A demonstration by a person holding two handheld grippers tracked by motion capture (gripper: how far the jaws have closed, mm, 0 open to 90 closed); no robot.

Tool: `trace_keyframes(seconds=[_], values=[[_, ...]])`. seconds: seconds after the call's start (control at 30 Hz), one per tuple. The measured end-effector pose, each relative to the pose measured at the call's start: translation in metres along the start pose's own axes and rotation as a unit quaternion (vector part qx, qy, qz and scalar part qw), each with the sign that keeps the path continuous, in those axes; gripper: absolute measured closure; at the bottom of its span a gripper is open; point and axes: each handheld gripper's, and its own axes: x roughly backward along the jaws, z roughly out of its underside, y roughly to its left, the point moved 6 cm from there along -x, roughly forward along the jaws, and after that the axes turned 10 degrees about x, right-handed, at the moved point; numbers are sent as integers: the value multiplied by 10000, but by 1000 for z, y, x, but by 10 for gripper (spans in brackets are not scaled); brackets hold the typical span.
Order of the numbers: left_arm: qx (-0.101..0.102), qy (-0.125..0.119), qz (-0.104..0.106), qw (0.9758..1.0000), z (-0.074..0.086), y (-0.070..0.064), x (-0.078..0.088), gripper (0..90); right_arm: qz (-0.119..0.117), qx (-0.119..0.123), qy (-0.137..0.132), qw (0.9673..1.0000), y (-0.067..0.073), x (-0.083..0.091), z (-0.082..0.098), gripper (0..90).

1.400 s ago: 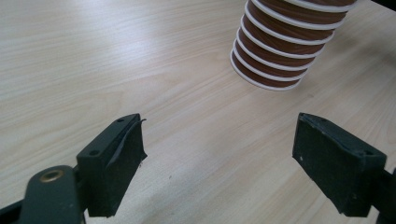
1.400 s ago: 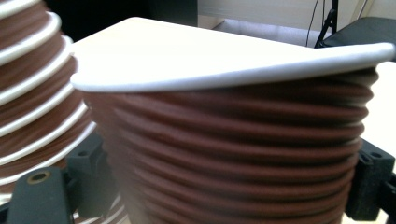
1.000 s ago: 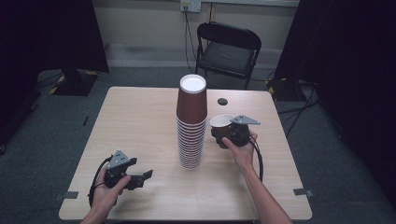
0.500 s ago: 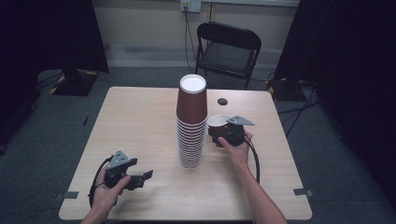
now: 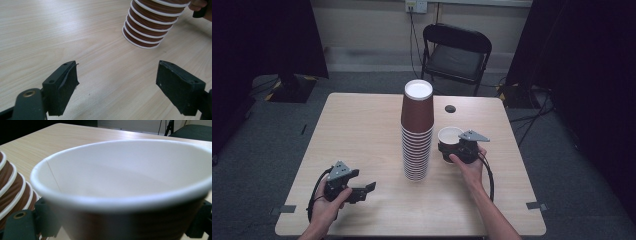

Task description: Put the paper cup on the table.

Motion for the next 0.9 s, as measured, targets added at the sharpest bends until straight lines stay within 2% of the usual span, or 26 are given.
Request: trace_keyframes(seconds=[0.1,0.37,0.67,0.9], values=[[22,-8,18,10000,0,0,0,174,-9,65,-9,10000,1,5,4,116],[37,-13,31,10000,0,0,0,174,-135,128,210,9996,-1,12,8,113],[96,-24,62,9999,0,1,1,174,-181,80,362,9991,-3,14,14,116],[87,-7,69,9999,0,0,1,174,-179,123,583,9981,-3,16,28,134]])
